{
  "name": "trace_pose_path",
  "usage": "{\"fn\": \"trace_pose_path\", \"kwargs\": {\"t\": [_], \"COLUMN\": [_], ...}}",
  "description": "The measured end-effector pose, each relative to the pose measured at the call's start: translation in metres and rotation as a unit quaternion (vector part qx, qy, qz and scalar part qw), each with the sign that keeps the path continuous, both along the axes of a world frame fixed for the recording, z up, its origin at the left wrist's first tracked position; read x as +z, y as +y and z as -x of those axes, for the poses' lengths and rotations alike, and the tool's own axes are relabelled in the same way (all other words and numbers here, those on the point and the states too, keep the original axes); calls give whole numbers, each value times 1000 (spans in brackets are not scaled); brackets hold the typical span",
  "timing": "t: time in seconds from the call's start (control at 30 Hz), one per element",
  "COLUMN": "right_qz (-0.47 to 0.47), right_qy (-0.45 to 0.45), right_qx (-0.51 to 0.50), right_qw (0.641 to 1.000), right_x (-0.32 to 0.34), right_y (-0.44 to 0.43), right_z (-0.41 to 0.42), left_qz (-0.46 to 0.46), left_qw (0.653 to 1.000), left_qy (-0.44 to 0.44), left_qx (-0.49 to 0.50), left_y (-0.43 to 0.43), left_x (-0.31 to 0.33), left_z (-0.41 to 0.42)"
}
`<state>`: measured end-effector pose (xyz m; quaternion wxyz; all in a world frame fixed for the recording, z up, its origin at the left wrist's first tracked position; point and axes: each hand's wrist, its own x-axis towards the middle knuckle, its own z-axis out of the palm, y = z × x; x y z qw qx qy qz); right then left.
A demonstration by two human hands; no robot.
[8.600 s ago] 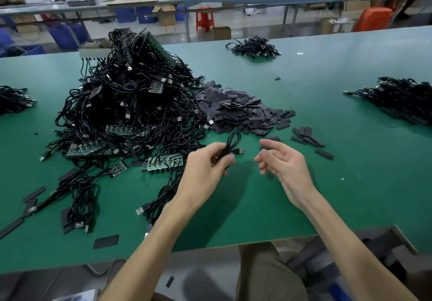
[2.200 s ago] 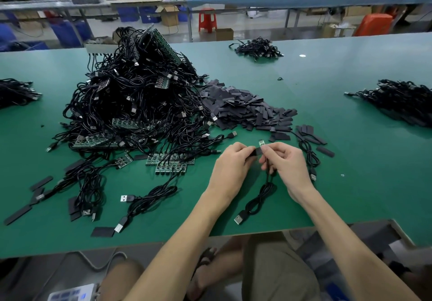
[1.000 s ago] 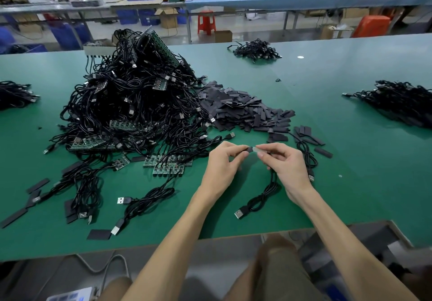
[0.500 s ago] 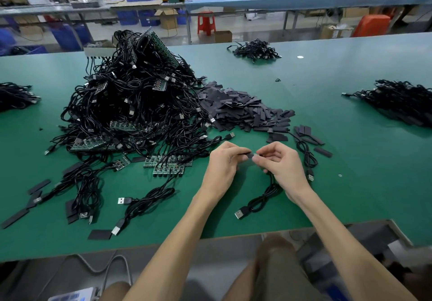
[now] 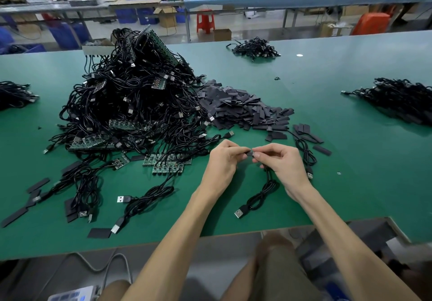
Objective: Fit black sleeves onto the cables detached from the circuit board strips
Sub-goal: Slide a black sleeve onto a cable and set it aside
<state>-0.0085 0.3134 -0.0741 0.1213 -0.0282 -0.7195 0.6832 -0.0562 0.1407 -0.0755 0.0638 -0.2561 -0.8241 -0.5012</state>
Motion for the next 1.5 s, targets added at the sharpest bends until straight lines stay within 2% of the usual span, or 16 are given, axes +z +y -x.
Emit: {"fn": "trace_pose_path", "kwargs": {"t": [0.2,0.33,0.5,0.77,0.83,1.03,1.3,1.5], "right_qz": [-13,-29,-6,-38,-62,-244,-326,-341], "right_qy": [-5,-14,-22,-23,-19,20,33,14], "right_qx": [4,27,57,49,44,-17,-45,-72], "right_qw": [1000,999,998,998,997,969,944,937], "right_x": [1,1,4,2,0,-3,-4,-6], "right_y": [0,-4,-4,-6,-8,-18,-23,-24], "right_z": [0,-1,-3,-2,-3,-2,-3,-2], "left_qz": [-3,-87,-140,-119,-114,-128,-129,-129], "left_qw": [1000,991,980,983,984,980,979,979], "left_qy": [-22,-97,-137,-139,-139,-152,-158,-157], "left_qx": [5,26,27,1,0,16,-3,-6], "left_y": [1,-1,-2,0,0,-1,0,1], "left_x": [-1,-1,-1,-1,-1,-6,-11,-12], "left_z": [3,6,6,5,6,7,12,11]}}
